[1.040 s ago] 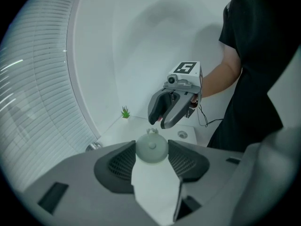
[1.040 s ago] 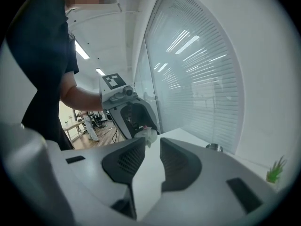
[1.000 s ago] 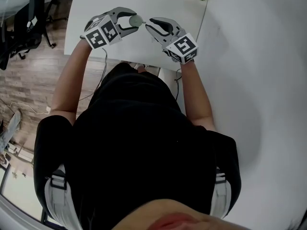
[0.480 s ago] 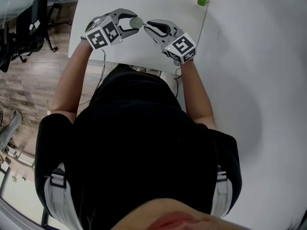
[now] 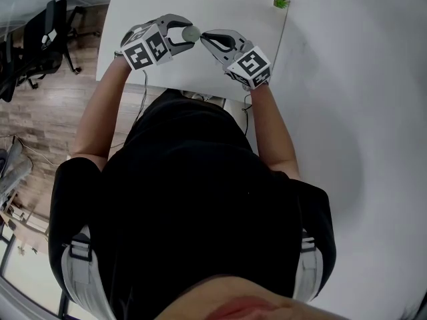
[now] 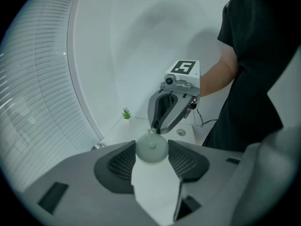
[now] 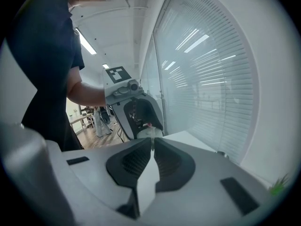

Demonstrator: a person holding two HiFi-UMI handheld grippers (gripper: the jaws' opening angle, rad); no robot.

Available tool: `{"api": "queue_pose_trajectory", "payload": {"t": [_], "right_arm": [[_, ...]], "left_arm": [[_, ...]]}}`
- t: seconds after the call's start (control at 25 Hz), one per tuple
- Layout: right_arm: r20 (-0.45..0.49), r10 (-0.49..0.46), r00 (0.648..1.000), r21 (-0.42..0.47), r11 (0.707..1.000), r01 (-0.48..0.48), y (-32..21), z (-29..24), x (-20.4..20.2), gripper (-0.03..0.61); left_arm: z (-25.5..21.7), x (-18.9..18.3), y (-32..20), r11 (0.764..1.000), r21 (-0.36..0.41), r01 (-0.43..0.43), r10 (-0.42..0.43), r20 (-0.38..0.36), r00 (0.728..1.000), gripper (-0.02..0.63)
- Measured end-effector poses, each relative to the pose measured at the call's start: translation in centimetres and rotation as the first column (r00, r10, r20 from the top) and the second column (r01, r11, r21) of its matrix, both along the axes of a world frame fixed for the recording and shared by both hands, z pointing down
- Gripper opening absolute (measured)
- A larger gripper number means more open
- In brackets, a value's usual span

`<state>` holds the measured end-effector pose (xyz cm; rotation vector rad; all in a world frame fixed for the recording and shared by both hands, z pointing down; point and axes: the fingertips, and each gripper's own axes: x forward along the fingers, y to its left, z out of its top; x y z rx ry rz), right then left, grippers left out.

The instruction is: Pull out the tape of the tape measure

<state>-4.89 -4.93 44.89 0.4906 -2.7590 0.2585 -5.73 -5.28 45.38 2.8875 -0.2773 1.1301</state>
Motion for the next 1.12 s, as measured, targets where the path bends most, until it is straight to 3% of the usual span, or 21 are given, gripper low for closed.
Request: {"api": "queue_pose_trajectory", "payload": {"t": [0.64,1.12], "right_arm": [[-0.015,0.05,0.999,0.044,0.998,-0.049,-0.5,-0.8,0.4,0.011],[-0.02,0.12,0.993,0.044,0.992,-0.119,-1.8,-0.2,2.5,0.01]], "left_arm": [[-0.7,-0.8,-0.3,0.998,-0.018,0.064,-0.064,-0.04,0.997,0.226],[0.5,-1.9,-1.3,0.993,-0.028,0.113,-0.113,-0.017,0.993,0.225]]}}
